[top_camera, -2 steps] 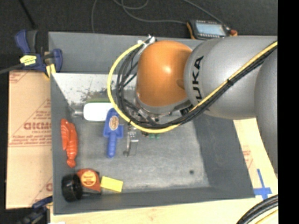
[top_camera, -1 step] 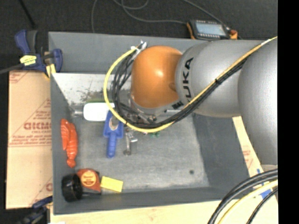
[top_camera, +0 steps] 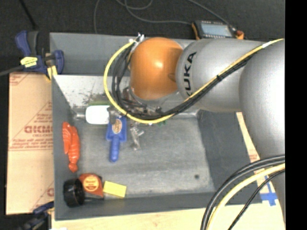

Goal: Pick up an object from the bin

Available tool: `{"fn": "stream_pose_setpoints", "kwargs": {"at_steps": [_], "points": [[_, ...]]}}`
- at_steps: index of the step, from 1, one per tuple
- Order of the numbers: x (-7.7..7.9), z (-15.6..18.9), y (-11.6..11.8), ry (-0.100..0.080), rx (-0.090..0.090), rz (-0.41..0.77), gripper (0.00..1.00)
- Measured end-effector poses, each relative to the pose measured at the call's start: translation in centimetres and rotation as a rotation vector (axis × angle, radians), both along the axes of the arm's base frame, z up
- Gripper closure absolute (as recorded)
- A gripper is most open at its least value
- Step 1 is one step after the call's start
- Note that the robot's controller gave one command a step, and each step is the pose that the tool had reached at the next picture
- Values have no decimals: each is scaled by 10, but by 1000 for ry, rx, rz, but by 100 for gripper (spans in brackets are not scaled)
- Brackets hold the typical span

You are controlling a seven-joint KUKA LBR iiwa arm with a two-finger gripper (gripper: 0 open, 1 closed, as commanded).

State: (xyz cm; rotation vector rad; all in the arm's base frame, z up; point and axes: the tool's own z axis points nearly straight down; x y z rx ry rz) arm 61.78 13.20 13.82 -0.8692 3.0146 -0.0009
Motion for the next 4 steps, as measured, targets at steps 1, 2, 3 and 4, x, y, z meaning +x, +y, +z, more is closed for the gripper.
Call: {"fn": "stream_pose_setpoints", "kwargs": {"at_steps": [1,2,3,4], "points": [[-5,-35,-8,-1,0,75,0],[6,-57,-9,-4,-1,296,0],[9,-64,8,-7,3,300,100],[9,-64,8,-7,3,299,100]]}}
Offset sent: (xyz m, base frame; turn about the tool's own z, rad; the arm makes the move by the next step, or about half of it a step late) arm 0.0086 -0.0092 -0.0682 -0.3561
